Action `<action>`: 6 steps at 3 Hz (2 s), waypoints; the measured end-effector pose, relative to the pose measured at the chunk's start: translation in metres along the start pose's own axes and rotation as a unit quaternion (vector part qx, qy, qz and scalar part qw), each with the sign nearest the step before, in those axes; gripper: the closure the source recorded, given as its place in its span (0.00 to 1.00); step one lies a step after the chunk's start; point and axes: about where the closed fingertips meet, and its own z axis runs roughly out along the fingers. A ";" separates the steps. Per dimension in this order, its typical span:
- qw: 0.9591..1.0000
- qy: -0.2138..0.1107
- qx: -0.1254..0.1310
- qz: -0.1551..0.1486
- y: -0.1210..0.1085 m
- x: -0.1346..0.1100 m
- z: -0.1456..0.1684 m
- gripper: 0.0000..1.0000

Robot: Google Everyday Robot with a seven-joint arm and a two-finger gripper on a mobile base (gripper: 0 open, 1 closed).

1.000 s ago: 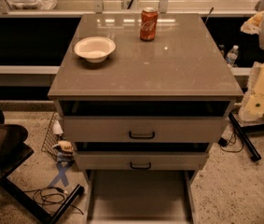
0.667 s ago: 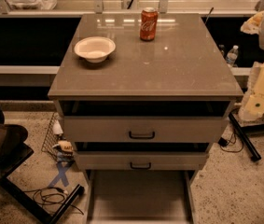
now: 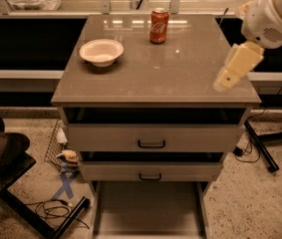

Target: Place coke can into bottom drawer

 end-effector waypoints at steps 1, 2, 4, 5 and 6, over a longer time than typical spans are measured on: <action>0.994 -0.092 0.041 0.031 -0.069 -0.032 0.053 0.00; 0.975 -0.193 0.077 0.079 -0.124 -0.059 0.097 0.00; 0.949 -0.262 0.122 0.129 -0.167 -0.077 0.120 0.00; 0.943 -0.281 0.106 0.144 -0.171 -0.084 0.146 0.00; 0.935 -0.307 0.074 0.163 -0.184 -0.108 0.206 0.00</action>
Offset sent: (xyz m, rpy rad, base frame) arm 0.2668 0.0385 0.0259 0.6842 -0.4968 -0.1157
